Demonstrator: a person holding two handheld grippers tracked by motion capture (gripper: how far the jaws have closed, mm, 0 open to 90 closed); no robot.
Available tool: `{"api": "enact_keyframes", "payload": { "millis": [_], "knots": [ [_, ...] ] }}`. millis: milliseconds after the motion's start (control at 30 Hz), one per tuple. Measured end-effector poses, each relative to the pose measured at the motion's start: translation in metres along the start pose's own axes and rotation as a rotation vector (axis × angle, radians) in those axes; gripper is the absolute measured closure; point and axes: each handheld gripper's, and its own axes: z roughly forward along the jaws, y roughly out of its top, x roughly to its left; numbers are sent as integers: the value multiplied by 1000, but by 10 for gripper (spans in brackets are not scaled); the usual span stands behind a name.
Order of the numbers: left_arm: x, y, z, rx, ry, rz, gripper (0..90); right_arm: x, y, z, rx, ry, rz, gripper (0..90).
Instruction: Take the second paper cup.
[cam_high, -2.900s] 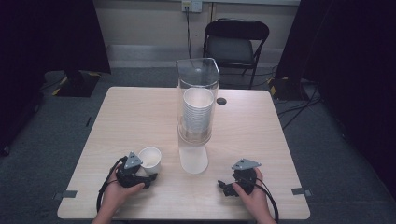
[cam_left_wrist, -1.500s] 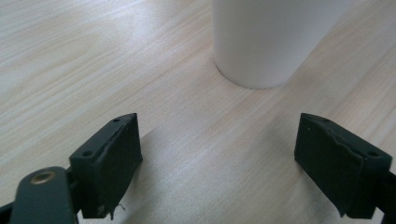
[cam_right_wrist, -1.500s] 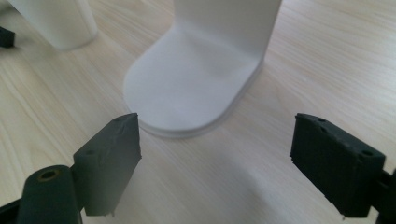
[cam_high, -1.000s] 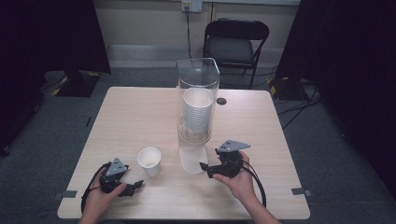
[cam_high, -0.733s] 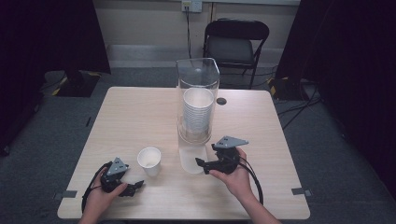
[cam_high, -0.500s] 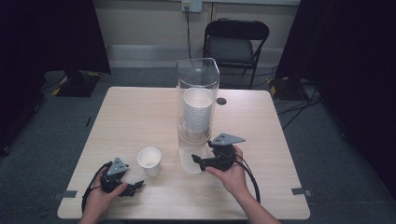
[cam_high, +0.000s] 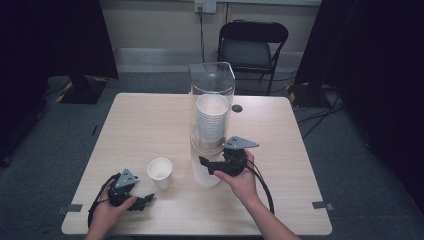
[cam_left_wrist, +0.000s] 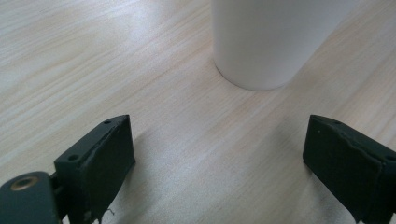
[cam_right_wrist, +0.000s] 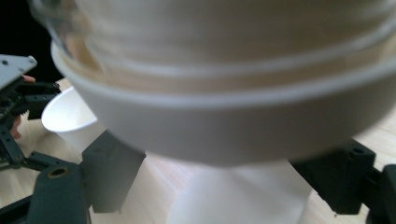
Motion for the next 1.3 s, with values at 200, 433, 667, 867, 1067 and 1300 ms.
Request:
{"api": "enact_keyframes", "payload": {
  "millis": [200, 433, 667, 867, 1067, 1300],
  "knots": [
    [0, 0, 0, 3, 3, 0, 82, 0, 5, 7, -32, 7, -10, 260],
    [-1, 0, 0, 4, 4, -2, 82, -4, 2, 8, -51, 3, -50, 338],
    [-1, 0, 0, 5, 4, -1, 81, -3, -6, 9, -110, 1, -63, 347],
    [-1, 0, -1, 4, 7, -3, 81, -4, -7, 9, -107, -6, -70, 349],
    [-1, 0, -1, 3, 9, -4, 81, -3, -9, 10, -116, -10, -76, 351],
    [-1, 0, -1, 4, 9, -4, 81, -3, -9, 10, -114, -4, -78, 352]
  ]
}}
